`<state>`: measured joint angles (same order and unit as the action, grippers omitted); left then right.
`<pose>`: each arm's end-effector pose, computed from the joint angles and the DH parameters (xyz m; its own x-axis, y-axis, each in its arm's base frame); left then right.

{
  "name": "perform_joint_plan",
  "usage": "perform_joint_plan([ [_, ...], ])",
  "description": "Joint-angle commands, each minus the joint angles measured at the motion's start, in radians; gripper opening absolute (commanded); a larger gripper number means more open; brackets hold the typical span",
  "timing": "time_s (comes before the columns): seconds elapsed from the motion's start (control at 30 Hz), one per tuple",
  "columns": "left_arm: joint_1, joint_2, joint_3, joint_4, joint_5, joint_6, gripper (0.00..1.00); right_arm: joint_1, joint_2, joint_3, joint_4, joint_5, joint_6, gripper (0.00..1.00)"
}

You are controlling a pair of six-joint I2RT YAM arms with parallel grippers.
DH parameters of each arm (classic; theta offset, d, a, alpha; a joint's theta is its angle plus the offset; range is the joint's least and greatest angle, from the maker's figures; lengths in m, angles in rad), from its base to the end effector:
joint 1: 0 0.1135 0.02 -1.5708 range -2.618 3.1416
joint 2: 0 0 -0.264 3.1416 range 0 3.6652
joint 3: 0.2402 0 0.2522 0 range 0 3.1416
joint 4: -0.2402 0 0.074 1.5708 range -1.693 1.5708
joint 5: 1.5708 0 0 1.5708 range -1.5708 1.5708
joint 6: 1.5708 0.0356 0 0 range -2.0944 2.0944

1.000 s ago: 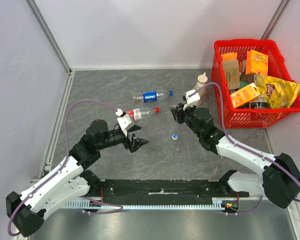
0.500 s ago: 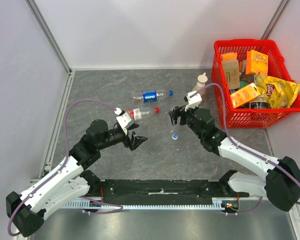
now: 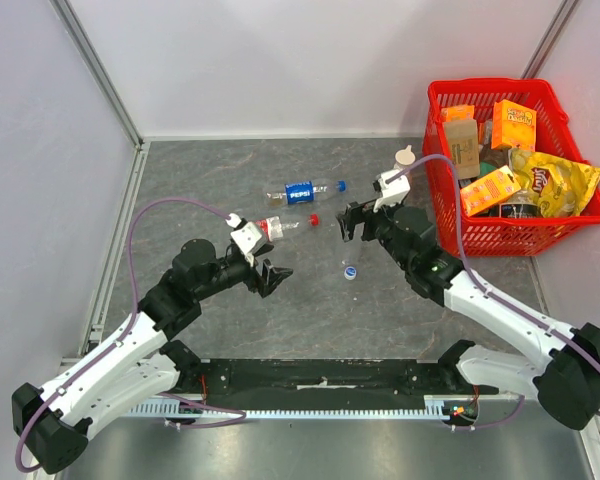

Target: Unscrew the bottle caps

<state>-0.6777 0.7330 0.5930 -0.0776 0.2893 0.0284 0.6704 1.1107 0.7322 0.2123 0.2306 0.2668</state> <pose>0.1341 -0.1210 0.2920 -0.1449 0.1516 -0.9778 0.8224 0.5679 -0.0338 0.2086 0.1550 0.2973 -0.2379 0.1389 -0.9613 -0.3789 0.8980 0.2235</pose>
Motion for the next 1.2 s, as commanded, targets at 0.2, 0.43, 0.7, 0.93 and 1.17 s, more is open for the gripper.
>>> perform_joint_plan([
  [0.2, 0.0, 0.02, 0.013, -0.004, -0.082, -0.019, 0.79, 0.0, -0.072, 0.145, -0.076, -0.016, 0.0, 0.98],
  [0.43, 0.0, 0.135, 0.108, -0.069, -0.139, 0.025, 0.79, -0.002, -0.146, 0.185, -0.106, 0.004, -0.008, 0.98],
  [0.7, -0.003, 0.397, 0.324, -0.235, -0.28, 0.097, 0.81, -0.002, -0.21, 0.197, -0.171, 0.05, -0.034, 0.98],
  [0.93, 0.003, 0.702, 0.614, -0.474, -0.345, 0.211, 0.91, -0.003, -0.227, 0.226, -0.209, 0.088, -0.037, 0.98],
  [1.17, 0.058, 0.911, 0.783, -0.594, -0.3, 0.307, 0.92, -0.003, -0.213, 0.246, -0.258, 0.096, -0.063, 0.98],
])
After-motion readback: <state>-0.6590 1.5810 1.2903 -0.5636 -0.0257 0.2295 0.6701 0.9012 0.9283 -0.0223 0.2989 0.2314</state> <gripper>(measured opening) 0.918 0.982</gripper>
